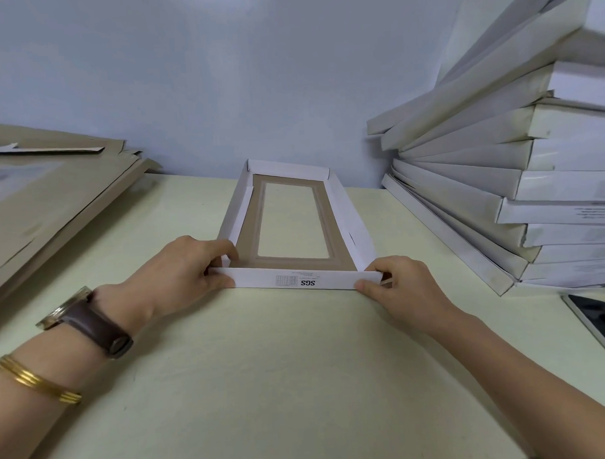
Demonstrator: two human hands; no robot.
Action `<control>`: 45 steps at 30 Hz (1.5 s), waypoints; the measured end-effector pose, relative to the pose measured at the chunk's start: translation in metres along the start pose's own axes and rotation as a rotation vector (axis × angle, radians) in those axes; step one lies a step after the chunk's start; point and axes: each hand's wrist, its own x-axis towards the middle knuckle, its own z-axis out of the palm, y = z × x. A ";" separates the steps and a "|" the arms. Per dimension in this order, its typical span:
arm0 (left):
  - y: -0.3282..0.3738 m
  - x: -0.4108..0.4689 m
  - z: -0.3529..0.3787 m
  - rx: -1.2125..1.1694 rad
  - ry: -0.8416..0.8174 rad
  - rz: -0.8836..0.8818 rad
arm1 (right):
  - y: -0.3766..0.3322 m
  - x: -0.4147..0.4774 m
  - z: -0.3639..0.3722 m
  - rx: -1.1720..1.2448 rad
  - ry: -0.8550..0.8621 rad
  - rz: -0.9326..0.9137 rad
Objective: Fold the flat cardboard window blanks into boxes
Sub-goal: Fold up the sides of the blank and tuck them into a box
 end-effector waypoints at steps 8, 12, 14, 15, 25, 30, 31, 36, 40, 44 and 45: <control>0.003 -0.004 0.000 0.028 -0.002 -0.030 | -0.003 -0.003 -0.001 0.063 -0.004 0.060; 0.005 -0.008 0.000 0.007 -0.006 -0.051 | -0.007 -0.006 -0.004 0.107 0.054 0.065; 0.007 -0.010 -0.002 -0.022 0.011 -0.064 | -0.010 -0.007 -0.006 0.137 0.076 0.067; 0.007 -0.012 -0.003 -0.054 0.030 -0.070 | -0.011 -0.008 -0.007 0.160 0.087 0.068; 0.024 -0.019 -0.021 -0.127 0.132 -0.031 | -0.018 -0.019 -0.019 0.311 0.195 0.042; 0.039 -0.025 -0.035 -0.144 0.268 0.074 | -0.025 -0.026 -0.030 0.373 0.237 0.018; 0.042 -0.026 -0.038 -0.152 0.299 0.083 | -0.026 -0.028 -0.033 0.391 0.250 0.009; 0.054 -0.030 -0.045 -0.165 0.463 0.140 | -0.041 -0.036 -0.049 0.492 0.271 -0.003; 0.063 -0.032 -0.052 -0.130 0.608 0.197 | -0.058 -0.042 -0.064 0.553 0.296 -0.068; 0.069 -0.034 -0.058 -0.136 0.774 0.242 | -0.078 -0.047 -0.079 0.577 0.364 -0.159; 0.067 -0.034 -0.058 -0.154 0.813 0.262 | -0.082 -0.047 -0.082 0.584 0.381 -0.177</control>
